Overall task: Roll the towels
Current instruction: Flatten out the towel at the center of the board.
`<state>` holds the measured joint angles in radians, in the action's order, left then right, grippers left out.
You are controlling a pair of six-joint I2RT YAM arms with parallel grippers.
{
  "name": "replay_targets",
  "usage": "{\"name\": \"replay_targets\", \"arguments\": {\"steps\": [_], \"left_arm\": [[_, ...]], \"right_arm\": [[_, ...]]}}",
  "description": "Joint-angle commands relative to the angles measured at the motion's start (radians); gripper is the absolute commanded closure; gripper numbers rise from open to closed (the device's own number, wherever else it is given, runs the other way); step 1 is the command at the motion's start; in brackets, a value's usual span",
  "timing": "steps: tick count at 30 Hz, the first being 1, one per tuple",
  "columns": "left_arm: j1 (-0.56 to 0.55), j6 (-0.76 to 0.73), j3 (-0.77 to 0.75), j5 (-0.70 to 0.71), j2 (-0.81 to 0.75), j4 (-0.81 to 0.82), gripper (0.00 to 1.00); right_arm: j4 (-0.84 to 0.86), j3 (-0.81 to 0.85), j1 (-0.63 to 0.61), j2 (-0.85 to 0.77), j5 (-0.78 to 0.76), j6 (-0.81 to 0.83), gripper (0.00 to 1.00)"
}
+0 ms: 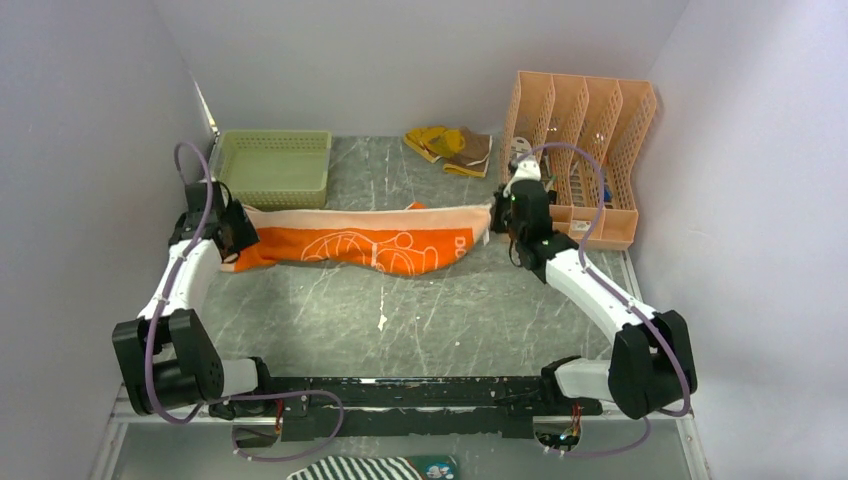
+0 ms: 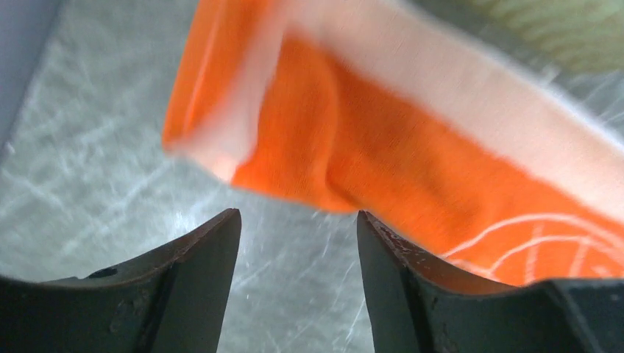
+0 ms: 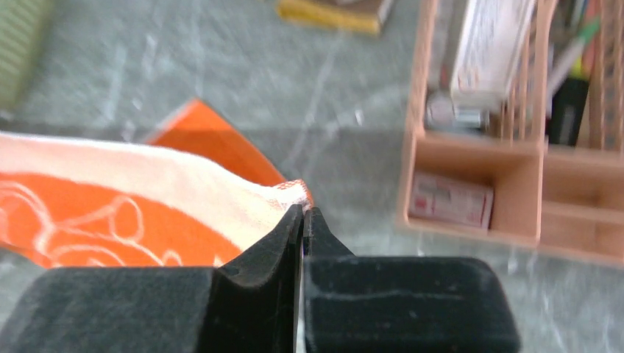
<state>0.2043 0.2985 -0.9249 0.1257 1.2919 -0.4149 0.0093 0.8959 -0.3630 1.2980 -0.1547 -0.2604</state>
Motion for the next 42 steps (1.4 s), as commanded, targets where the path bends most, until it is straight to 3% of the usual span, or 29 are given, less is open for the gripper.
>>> {"name": "replay_targets", "arguments": {"steps": [1,4,10,17,24,30,37,42], "left_arm": [[0.033,0.006,0.079,-0.058,-0.017,0.001,0.27],[0.037,-0.027,0.057,-0.108,0.02,0.002,0.22],[0.047,-0.08,-0.056,-0.077,0.169,-0.019,0.28],[0.106,-0.103,-0.305,-0.091,0.447,-0.063,0.37],[0.124,-0.114,-0.405,-0.082,0.531,-0.001,0.3],[0.127,-0.12,-0.508,-0.076,0.666,-0.024,0.32],[0.132,-0.111,-0.49,-0.066,0.736,-0.023,0.44],[0.136,-0.101,-0.476,-0.047,0.696,-0.007,0.77]], "right_arm": [[-0.009,-0.132,0.009,-0.068,-0.064,-0.056,1.0],[-0.018,-0.166,0.011,-0.08,-0.05,-0.06,1.0],[-0.007,-0.14,0.011,-0.047,-0.023,-0.043,1.0],[0.015,-0.104,0.012,0.006,0.035,-0.034,1.0],[0.044,-0.132,0.011,0.015,0.076,-0.034,1.0],[0.031,-0.123,0.011,0.02,0.056,0.005,1.0],[0.037,-0.132,0.013,0.022,0.061,0.001,1.0],[0.033,-0.125,0.013,0.016,0.059,0.004,1.0]]}}
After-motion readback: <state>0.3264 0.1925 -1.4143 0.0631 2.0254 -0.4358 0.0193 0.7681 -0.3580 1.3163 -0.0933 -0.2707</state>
